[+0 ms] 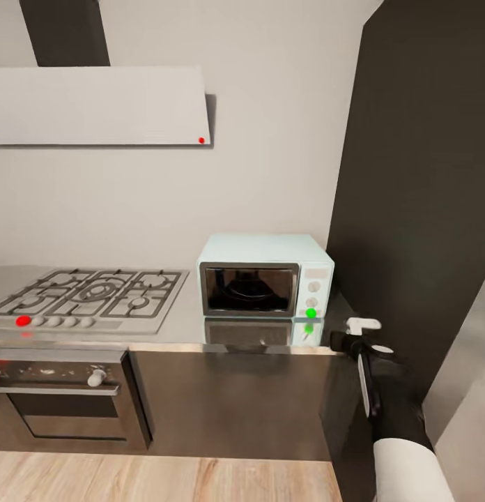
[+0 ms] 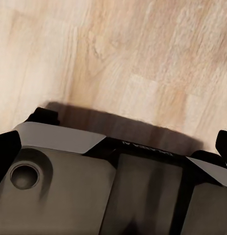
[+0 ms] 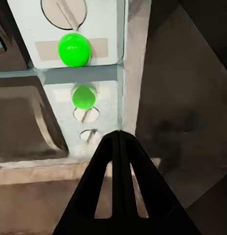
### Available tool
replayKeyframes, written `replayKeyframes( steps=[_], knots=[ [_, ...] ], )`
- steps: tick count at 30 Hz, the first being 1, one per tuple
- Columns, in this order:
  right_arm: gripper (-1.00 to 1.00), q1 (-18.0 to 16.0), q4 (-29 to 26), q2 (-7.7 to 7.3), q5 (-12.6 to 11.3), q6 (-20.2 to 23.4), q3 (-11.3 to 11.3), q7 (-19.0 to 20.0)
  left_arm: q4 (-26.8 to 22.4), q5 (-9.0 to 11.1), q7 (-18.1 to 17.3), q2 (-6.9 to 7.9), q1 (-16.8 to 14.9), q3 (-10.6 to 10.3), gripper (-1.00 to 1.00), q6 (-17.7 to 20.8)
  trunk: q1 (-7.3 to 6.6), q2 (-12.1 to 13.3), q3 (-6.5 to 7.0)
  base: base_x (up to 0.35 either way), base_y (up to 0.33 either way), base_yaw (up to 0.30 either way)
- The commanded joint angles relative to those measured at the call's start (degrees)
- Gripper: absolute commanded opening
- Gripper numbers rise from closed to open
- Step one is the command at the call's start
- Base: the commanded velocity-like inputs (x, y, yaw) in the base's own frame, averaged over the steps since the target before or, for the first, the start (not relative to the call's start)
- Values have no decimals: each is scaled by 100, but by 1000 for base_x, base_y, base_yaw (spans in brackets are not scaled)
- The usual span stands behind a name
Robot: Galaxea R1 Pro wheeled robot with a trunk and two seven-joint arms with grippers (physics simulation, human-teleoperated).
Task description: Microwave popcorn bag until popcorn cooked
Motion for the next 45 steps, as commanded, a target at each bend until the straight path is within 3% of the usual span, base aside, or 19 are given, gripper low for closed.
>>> replayKeyframes(
  steps=[1, 8, 10, 12, 14, 18, 20, 21, 24, 26, 28, 31, 37, 45],
  knots=[
    [-100, 143, -265, 11, 56, 177, -8, 56, 3, 45, 6, 0, -5, -49, 100, -14, -3, -6, -7, -346, 0, 0],
    [-100, 249, -367, -28, 58, 332, -16, 48, 3, 37, 6, 7, -3, -49, 100, -14, -3, -6, -7, -346, 0, 0],
    [-100, 430, -153, -47, 103, 318, -26, 45, 3, 36, 6, 8, -3, -49, 100, -14, -3, -6, -7, -347, 0, 0],
    [-100, 711, 433, -63, 176, 266, -30, 19, 3, 36, 6, 14, -5, -49, 100, -14, -3, -6, -7, -329, 0, 0],
    [-100, 859, 1573, -138, 367, 45, -38, -16, 3, 36, 4, 25, -6, -49, 100, -14, -3, -6, -7, -230, 0, 0],
    [-100, 906, 3674, -414, 710, -957, -46, -128, 3, 36, -2, 34, -6, -62, 100, -14, -3, -6, -7, -67, 0, 0],
    [-100, 909, 4478, -550, 745, -1375, -44, -268, 3, 41, -3, 39, -4, -65, 100, -14, -3, -6, -7, -13, 0, 0],
    [-100, 912, 5253, -635, 760, -1745, -42, -417, 5, 45, -3, 45, -5, -66, 100, -14, -3, -6, -7, -4, 0, 0],
    [-100, 914, 6431, -765, 768, -2412, -41, -668, 16, 53, -3, 65, -4, -66, 100, -14, -3, -6, -7, -1, 0, 0],
    [-100, 1036, 6966, -824, 753, -3083, -40, -1017, 38, 57, -3, 82, -3, -66, 100, -14, -3, -6, -7, 0, 0, 0],
    [-100, 1518, 7070, -838, 728, -3413, -49, -1147, 52, 47, -10, 86, -1, -68, 100, -10, -3, -6, -7, 0, 0, 0],
    [-100, 1826, 7099, -827, 719, -3611, -57, -1177, 59, 34, -8, 90, 2, -74, 100, -1, -3, -6, -7, 0, 0, 0],
    [-100, 1823, 7095, -787, 720, -3595, -46, -1167, 47, 36, -6, 132, 2, -70, 100, 7, -3, -6, -8, 0, 0, 0],
    [-100, 1846, 7103, -621, 691, -3531, -50, -1176, 47, 27, -3, 341, 2, -66, 100, -3, -3, -6, -8, 0, 0, 0]
  ],
)
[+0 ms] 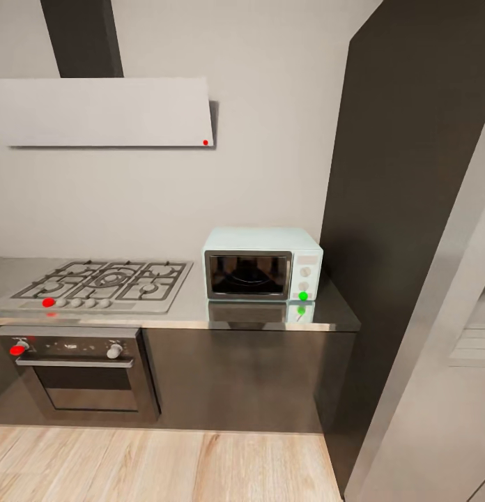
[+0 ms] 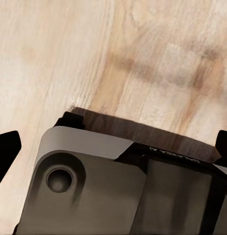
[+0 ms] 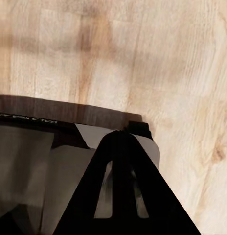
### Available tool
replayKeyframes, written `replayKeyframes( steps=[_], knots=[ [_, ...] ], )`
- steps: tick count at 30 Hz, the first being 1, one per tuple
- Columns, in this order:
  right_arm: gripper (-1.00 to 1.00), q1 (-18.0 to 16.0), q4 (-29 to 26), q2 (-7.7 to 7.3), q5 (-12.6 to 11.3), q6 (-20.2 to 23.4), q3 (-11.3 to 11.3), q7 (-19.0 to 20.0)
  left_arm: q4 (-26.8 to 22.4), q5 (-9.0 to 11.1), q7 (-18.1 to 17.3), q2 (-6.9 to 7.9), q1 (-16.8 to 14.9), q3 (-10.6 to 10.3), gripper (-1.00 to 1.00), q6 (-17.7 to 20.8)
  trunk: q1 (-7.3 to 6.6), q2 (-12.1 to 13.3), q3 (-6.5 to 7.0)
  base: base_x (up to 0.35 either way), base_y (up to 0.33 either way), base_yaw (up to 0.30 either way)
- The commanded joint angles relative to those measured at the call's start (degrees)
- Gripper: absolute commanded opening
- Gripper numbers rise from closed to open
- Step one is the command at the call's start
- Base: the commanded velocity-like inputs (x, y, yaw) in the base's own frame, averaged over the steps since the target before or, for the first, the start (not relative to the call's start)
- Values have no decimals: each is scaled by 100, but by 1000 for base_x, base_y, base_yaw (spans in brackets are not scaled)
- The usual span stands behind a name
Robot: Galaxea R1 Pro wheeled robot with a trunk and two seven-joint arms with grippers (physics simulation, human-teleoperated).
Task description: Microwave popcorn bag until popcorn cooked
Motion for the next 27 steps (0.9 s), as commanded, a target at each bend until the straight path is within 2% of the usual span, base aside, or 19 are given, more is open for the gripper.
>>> replayKeyframes(
  steps=[1, 3, 4, 5, 20, 21, 23, 25, 27],
  knots=[
    [-100, -9, 16, 6, 41, -24, -48, 4, 4, 47, 5, 2, -4, -48, 100, -14, 0, -4, -7, 0, 0, 0],
    [-100, -10, 20, 13, 40, -22, -48, 5, 4, 47, 5, 5, -4, -48, 100, -15, 0, -4, -7, 0, 0, 0],
    [-100, 299, 8, -182, 48, 83, 118, 105, 4, 47, 3, 27, -4, -48, 100, -13, 0, -4, -7, 0, 0, 0],
    [-100, 298, 8, -169, 137, 86, 84, 76, 4, 47, 5, 27, -4, -48, 100, -15, 0, -4, -7, 0, 0, 0],
    [-100, 298, 8, -198, 124, 91, 71, 76, 4, 47, 5, 27, -4, -48, 100, -15, 0, -4, -7, 0, 0, 0],
    [-100, 298, 12, -214, 55, 93, 21, 83, 4, 47, 5, 27, -4, -48, 100, -15, 0, -4, -7, 0, 0, 0],
    [-100, 298, 9, -281, -298, 95, -178, 96, 4, 47, 5, 27, -4, -48, 100, -14, 0, -4, -7, 0, 0, 0],
    [-100, 299, 10, -347, -551, 95, -257, 101, 4, 47, 4, 27, -4, -48, 100, -14, 0, -4, -7, 0, 0, 0],
    [-100, 298, 8, -365, -621, 87, -276, 98, 4, 47, 5, 27, -4, -48, 100, -12, 0, -4, -7, 0, 0, 0]
  ],
)
